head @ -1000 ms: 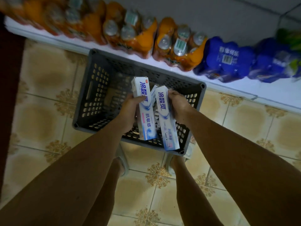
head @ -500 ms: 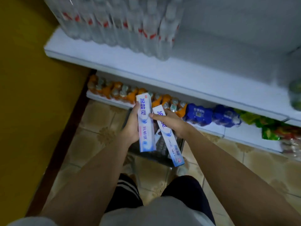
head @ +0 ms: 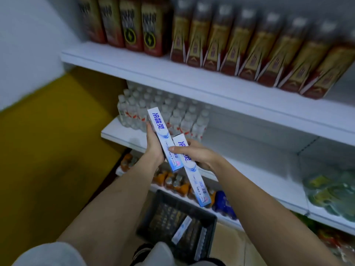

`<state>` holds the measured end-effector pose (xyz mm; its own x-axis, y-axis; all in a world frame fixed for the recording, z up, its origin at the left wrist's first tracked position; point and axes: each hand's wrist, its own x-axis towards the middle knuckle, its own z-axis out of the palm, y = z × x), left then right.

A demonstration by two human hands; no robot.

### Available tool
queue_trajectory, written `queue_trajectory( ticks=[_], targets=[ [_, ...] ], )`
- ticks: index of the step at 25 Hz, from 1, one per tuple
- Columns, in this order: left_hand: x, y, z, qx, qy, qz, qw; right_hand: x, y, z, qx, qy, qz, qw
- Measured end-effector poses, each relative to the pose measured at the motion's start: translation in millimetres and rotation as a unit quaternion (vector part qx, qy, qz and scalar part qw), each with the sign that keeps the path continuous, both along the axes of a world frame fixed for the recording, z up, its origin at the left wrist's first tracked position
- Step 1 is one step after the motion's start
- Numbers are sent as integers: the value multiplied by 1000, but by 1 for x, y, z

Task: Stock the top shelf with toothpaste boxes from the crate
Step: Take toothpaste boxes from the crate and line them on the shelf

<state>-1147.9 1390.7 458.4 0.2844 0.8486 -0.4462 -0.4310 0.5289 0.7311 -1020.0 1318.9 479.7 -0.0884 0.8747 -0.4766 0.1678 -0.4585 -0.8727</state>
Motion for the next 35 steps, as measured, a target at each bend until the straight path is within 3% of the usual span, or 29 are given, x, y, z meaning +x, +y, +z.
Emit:
queue_trajectory(
  ticks=[2, 4, 6, 8, 9, 11, 13, 14, 19, 21, 23, 25, 31, 35],
  targets=[
    [2, 14, 32, 33, -23, 8, 999, 15, 1, 33, 41, -35, 26, 998],
    [-4, 28, 75, 75, 9, -28, 997, 41, -4, 71, 72, -78, 57, 993],
    [-11, 39, 122, 133, 90, -111, 981, 69, -11, 107, 100, -116, 82, 985],
    [-12, 39, 169, 205, 207, -218, 932, 92, -21, 141, 126, -144, 95, 977],
    [-9, 35, 194, 245, 278, -284, 884, 100, -26, 155, 136, -158, 105, 972],
    [4, 23, 243, 296, 414, -427, 747, 113, -34, 181, 155, -187, 135, 961],
    [19, 9, 281, 290, 516, -525, 612, 121, -44, 202, 169, -203, 163, 951],
    [26, 3, 293, 277, 552, -551, 562, 123, -48, 210, 173, -211, 176, 946],
    [60, -25, 299, 273, 660, -578, 395, 128, -69, 229, 181, -258, 203, 927],
    [72, -35, 290, 304, 661, -587, 356, 126, -74, 230, 168, -263, 207, 927],
    [77, -46, 283, 327, 639, -595, 362, 120, -77, 230, 150, -261, 204, 932],
    [72, -51, 282, 334, 607, -604, 394, 117, -77, 233, 162, -252, 174, 938],
    [12, -30, 297, 327, 487, -548, 596, 126, -88, 277, 262, -165, -36, 950],
    [-9, -18, 338, 385, 431, -488, 654, 101, -98, 321, 309, -182, -139, 923]
  ],
)
